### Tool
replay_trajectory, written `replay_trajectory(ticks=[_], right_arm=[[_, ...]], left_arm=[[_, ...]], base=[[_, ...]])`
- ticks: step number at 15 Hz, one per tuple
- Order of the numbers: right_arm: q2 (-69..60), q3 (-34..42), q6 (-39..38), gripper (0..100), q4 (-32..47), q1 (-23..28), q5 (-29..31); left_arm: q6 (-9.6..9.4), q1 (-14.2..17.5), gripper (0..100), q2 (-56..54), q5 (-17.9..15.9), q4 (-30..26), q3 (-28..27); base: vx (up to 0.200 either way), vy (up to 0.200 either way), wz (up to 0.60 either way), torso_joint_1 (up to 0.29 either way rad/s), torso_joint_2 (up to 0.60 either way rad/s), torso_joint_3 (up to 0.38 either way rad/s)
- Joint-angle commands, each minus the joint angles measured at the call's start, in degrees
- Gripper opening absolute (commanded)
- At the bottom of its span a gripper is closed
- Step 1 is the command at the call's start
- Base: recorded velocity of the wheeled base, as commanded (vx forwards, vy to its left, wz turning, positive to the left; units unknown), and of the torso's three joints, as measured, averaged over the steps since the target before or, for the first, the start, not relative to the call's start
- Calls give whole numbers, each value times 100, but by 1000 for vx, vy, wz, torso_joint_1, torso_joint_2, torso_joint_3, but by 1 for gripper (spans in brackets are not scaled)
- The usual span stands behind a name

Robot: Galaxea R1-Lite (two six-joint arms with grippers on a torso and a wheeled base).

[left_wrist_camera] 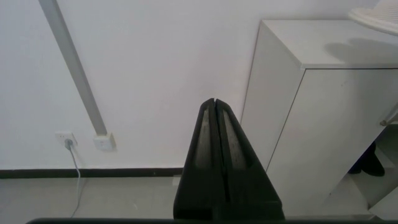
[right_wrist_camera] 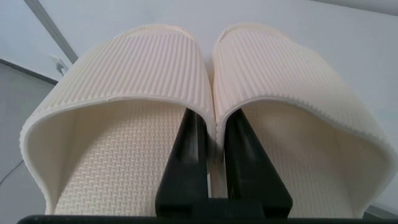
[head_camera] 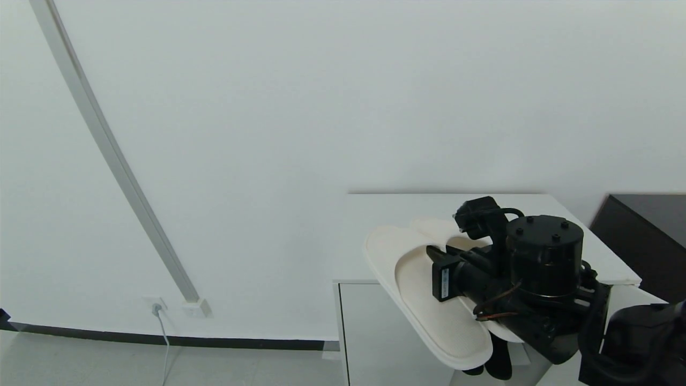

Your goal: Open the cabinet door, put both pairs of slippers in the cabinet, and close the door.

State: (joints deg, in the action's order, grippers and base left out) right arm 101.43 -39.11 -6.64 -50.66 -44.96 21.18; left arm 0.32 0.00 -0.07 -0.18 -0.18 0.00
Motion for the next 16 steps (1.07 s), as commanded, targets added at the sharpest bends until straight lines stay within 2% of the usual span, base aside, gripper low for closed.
replay_trajectory(ticks=[1, 2, 14, 16], right_arm=[[0, 8, -4, 0, -5, -48, 1], [0, -9, -4, 0, -14, -83, 1], [0, 26, -12, 0, -31, -136, 203], [0, 35, -12, 0, -31, -136, 203]], left_arm=[[3, 0, 0, 7, 1, 1, 0], [3, 0, 0, 7, 1, 1, 0], [12, 0, 0, 7, 1, 1, 0], [12, 0, 0, 7, 1, 1, 0]], base=[[0, 0, 0, 0, 0, 0], [0, 0, 0, 0, 0, 0], [-200, 0, 0, 1, 4, 3], [0, 0, 0, 0, 0, 0]])
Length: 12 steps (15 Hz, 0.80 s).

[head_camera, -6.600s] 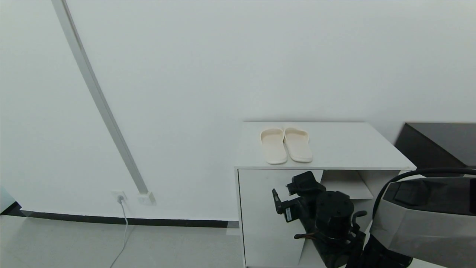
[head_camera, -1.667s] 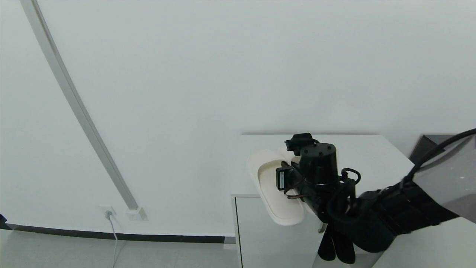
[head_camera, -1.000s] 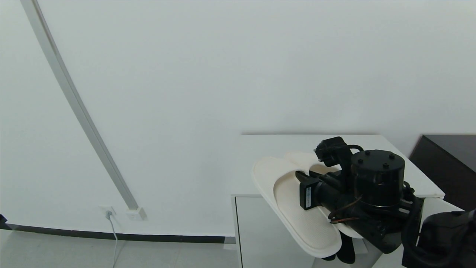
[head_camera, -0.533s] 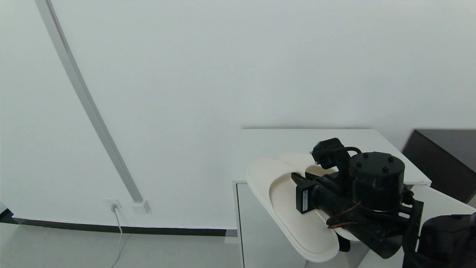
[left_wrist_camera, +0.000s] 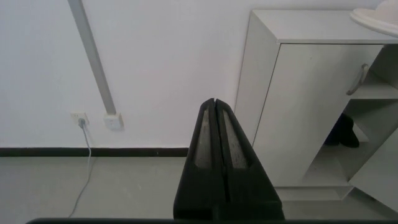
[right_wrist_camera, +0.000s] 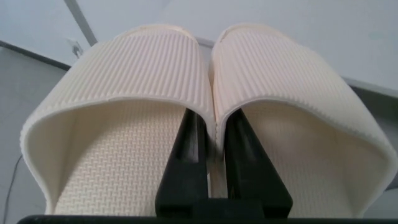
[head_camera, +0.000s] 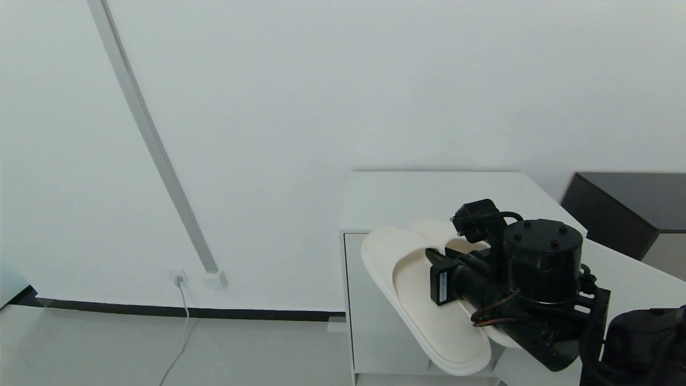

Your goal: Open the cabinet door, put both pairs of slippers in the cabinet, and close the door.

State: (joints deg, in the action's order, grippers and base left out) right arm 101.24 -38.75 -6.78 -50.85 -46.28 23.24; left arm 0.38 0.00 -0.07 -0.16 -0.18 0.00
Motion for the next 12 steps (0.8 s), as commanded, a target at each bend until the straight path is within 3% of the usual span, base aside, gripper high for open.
replay_trajectory(ticks=[1, 12], right_arm=[[18, -1, 1, 0, -13, -4, -3], [18, 35, 1, 0, -22, -4, -3]], left_arm=[[6, 0, 0, 7, -2, 1, 0], [-3, 0, 0, 7, -2, 1, 0]], base=[[0, 0, 0, 0, 0, 0], [0, 0, 0, 0, 0, 0]])
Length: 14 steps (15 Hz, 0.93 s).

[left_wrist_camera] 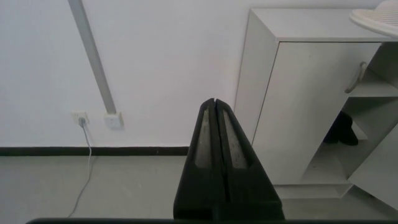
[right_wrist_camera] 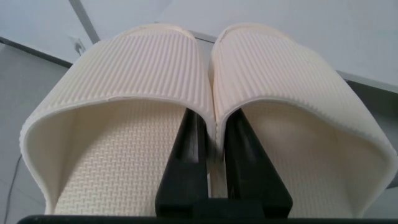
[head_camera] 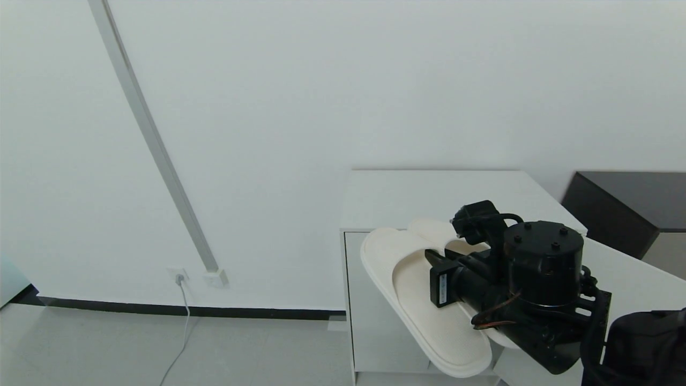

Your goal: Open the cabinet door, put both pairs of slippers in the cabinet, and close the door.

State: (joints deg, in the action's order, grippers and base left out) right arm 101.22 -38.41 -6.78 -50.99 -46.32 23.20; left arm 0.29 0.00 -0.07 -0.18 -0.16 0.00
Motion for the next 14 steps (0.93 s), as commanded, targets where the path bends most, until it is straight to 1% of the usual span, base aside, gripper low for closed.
replay_trajectory(ticks=[1, 14], right_arm=[[12, 0, 1, 0, -7, 1, 0], [3, 9, 1, 0, -7, 9, 9]], left_arm=[[-3, 0, 0, 7, 1, -2, 0], [6, 0, 0, 7, 1, -2, 0]], base=[[0, -200, 0, 2, -2, 7], [0, -200, 0, 3, 3, 2]])
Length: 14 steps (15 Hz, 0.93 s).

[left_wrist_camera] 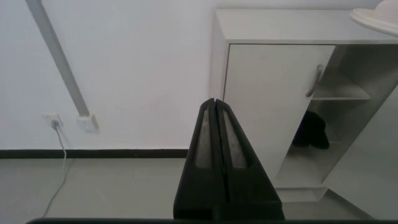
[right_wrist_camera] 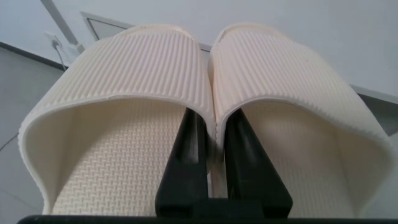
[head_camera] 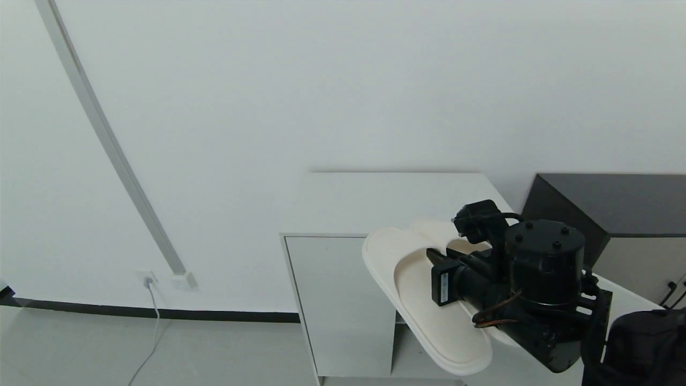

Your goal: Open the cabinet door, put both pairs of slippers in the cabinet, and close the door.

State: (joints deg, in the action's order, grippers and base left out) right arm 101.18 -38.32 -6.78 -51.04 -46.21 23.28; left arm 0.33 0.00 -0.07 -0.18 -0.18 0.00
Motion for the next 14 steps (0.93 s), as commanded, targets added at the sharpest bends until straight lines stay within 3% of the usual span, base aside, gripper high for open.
replay_trajectory(ticks=[1, 8, 14], right_arm=[[-2, -1, 1, 0, -2, -2, 1], [16, 79, 36, 0, -196, 7, -8], [-28, 184, 89, 0, -204, -10, -17]], left_arm=[[2, 0, 0, 7, 1, 1, 0], [2, 0, 0, 7, 1, 1, 0], [-7, 0, 0, 7, 1, 1, 0]], base=[[0, -200, 0, 7, 2, 2], [0, -200, 0, 3, 2, 2], [0, 0, 0, 0, 0, 0]])
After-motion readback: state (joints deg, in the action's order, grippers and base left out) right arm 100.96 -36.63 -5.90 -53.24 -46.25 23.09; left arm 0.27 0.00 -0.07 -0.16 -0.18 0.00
